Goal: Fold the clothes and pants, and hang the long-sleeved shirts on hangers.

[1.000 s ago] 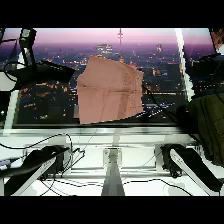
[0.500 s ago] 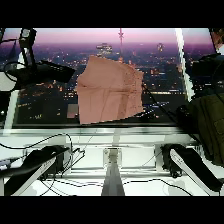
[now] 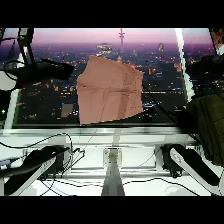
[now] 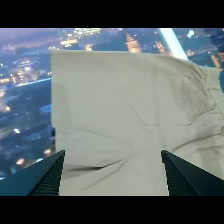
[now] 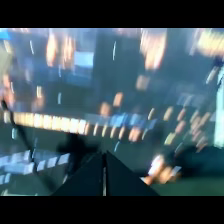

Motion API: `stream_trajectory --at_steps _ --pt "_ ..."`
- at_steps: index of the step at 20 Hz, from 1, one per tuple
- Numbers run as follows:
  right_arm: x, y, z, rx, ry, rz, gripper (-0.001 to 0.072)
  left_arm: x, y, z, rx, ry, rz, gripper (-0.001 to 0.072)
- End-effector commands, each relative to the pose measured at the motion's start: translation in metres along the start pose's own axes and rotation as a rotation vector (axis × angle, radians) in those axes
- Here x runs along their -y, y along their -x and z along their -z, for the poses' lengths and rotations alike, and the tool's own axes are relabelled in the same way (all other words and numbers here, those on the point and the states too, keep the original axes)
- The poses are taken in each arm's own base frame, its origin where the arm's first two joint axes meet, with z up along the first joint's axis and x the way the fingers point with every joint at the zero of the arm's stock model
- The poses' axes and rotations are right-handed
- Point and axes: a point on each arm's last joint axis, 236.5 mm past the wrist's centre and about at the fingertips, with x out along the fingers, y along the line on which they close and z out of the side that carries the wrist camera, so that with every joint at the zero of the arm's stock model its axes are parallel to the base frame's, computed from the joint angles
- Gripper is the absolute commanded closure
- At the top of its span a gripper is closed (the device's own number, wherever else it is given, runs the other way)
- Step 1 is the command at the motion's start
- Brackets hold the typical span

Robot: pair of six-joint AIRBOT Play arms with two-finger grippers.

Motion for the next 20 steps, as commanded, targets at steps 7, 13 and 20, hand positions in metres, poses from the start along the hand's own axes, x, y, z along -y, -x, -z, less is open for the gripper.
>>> stream_trajectory --at_steps 7,13,20 --pt "-0.149 -0.101 0.137 -0.422 -0.339 -0.626 0.0243 -0.098 0.045 0.066 -0.28 -0.058 -0.308 0.056" --pt "-0.175 -0.122 0.158 -0.589 -0.539 -0.71 0.0244 -0.122 0.06 0.195 -0.67 0.257 -0.259 0.0694" --pt "-0.2 -0.141 0.183 -0.69 -0.456 -0.748 0.0272 -0.026 0.029 0.293 -0.774 0.512 0.113 0.0616"
